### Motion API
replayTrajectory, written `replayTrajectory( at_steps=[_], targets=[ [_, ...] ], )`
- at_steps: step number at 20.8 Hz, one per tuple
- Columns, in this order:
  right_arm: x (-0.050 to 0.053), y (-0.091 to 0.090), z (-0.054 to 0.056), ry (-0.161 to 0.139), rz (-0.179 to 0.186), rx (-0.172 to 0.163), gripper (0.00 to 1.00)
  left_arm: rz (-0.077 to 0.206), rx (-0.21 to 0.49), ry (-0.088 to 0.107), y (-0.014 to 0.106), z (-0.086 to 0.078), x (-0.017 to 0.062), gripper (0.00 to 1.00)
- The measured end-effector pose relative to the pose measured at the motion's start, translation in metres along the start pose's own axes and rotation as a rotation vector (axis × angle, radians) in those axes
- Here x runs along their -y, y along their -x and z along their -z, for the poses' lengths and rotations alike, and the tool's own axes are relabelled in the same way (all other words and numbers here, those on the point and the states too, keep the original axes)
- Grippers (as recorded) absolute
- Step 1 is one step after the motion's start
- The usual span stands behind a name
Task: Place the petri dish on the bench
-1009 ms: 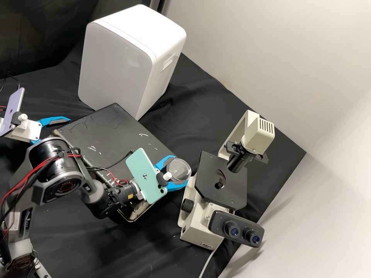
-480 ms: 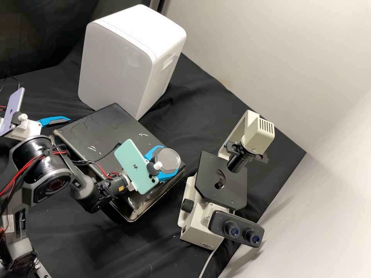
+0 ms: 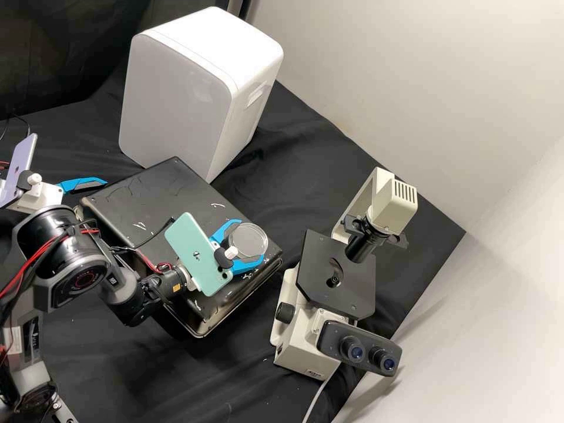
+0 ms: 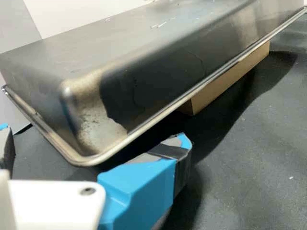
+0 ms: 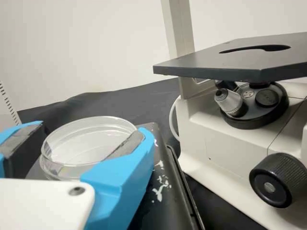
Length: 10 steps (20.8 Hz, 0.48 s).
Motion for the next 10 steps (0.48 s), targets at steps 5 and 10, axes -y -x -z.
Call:
replayTrajectory(
  at_steps=[5,10],
  targets=[
    [0.0012,0.0015,-0.0004,0.000,0.002,-0.003,0.00,0.000,0.001,0.000,0.0000,-0.0003,0.0000,1.00],
    [0.0055,0.0057,-0.0012,-0.004,0.008,-0.006,0.00,0.000,0.001,0.000,0.0000,-0.0003,0.0000,1.00]
  ],
)
